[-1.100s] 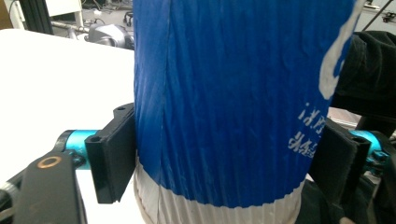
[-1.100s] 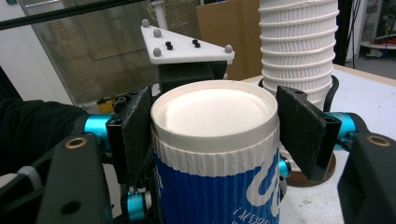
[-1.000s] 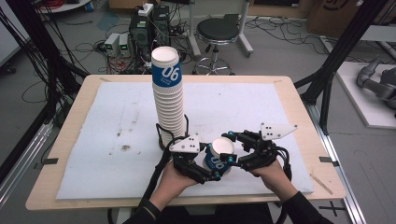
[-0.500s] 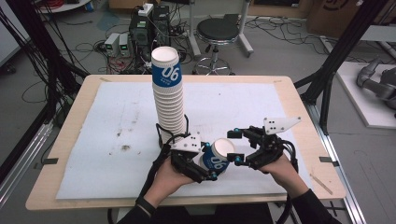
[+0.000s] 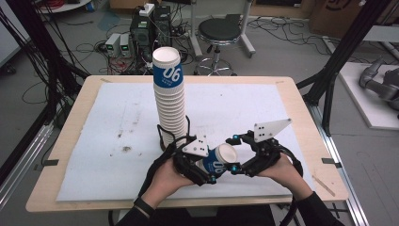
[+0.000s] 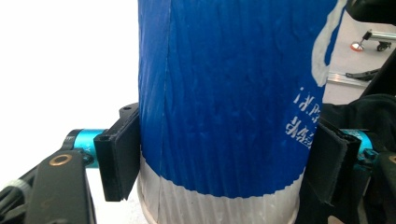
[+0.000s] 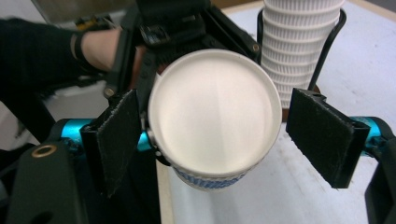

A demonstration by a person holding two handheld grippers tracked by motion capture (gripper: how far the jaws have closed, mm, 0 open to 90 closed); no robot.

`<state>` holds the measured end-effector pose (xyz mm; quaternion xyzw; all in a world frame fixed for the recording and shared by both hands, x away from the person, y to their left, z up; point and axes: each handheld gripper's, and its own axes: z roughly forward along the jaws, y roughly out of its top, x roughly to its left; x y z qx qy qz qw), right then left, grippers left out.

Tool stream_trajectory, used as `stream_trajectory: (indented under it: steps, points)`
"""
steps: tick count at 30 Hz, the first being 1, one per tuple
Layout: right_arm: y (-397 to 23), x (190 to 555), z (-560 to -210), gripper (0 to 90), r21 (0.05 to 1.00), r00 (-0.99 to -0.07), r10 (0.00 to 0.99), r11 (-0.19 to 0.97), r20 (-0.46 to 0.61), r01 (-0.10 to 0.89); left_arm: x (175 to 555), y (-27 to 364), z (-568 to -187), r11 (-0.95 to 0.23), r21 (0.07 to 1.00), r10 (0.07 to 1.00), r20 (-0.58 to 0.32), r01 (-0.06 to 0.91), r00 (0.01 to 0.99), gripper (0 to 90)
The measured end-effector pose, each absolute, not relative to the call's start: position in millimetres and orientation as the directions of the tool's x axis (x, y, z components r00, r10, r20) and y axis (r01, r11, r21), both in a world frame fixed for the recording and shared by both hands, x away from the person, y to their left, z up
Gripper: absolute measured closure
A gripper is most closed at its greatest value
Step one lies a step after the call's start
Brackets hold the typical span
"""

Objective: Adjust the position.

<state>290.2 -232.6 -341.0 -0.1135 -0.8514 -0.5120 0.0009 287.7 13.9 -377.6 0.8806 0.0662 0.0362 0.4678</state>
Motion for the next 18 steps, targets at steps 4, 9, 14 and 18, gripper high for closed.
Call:
stream_trajectory:
  steps: [4, 9, 14, 18]
  points:
    - [-226.9, 290.4, -346.0, 22.4, 0.858, -0.979, 0.173, 0.48, 0.11, 0.181, 286.8, 13.3, -377.0, -0.558, 0.827, 0.144, 0.006, 0.076, 0.99, 23.8]
    - [-228.2, 291.3, -348.2, 29.3, 0.863, -0.982, 0.154, 0.474, 0.114, 0.174, 285.9, 13.1, -376.2, -0.546, 0.835, 0.146, 0.008, 0.074, 0.989, 21.5]
    - [-232.9, 292.6, -346.3, 29.2, 0.883, -0.982, 0.153, 0.439, 0.112, 0.169, 286.0, 17.8, -375.9, -0.463, 0.881, 0.167, -0.021, 0.097, 0.986, 13.2]
    - [-243.8, 296.1, -343.5, 29.2, 0.914, -0.977, 0.158, 0.356, 0.146, 0.194, 286.5, 28.1, -376.0, -0.338, 0.933, 0.179, -0.065, 0.124, 0.982, 7.5]
